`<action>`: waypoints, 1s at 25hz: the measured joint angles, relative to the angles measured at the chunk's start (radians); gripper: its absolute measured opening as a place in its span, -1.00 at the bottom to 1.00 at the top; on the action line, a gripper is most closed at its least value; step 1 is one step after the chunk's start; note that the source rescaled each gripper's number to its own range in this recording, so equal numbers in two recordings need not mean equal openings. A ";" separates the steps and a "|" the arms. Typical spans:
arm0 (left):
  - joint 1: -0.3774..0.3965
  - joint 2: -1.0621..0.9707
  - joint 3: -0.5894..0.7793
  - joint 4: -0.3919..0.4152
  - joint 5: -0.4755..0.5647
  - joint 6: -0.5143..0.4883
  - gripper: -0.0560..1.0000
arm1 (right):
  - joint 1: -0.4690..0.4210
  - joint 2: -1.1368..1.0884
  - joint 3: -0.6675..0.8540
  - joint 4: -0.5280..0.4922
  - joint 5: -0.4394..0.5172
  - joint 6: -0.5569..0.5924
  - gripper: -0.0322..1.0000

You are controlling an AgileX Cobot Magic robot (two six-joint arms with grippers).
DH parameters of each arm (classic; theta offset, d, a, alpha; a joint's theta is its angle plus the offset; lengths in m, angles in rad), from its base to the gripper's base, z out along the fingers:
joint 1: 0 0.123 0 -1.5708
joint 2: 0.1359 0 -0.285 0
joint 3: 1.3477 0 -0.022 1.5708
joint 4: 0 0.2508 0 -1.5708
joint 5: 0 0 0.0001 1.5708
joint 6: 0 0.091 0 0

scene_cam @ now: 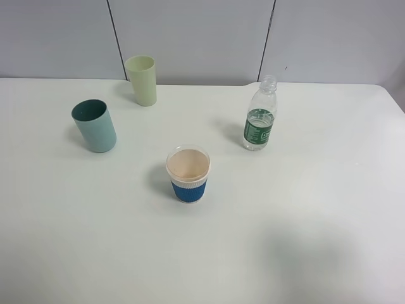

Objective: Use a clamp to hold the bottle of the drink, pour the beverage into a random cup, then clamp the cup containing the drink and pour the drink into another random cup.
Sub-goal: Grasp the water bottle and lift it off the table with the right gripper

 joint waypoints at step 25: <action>0.000 0.000 0.000 0.000 0.000 0.000 1.00 | 0.000 0.000 0.000 0.000 0.000 0.000 0.62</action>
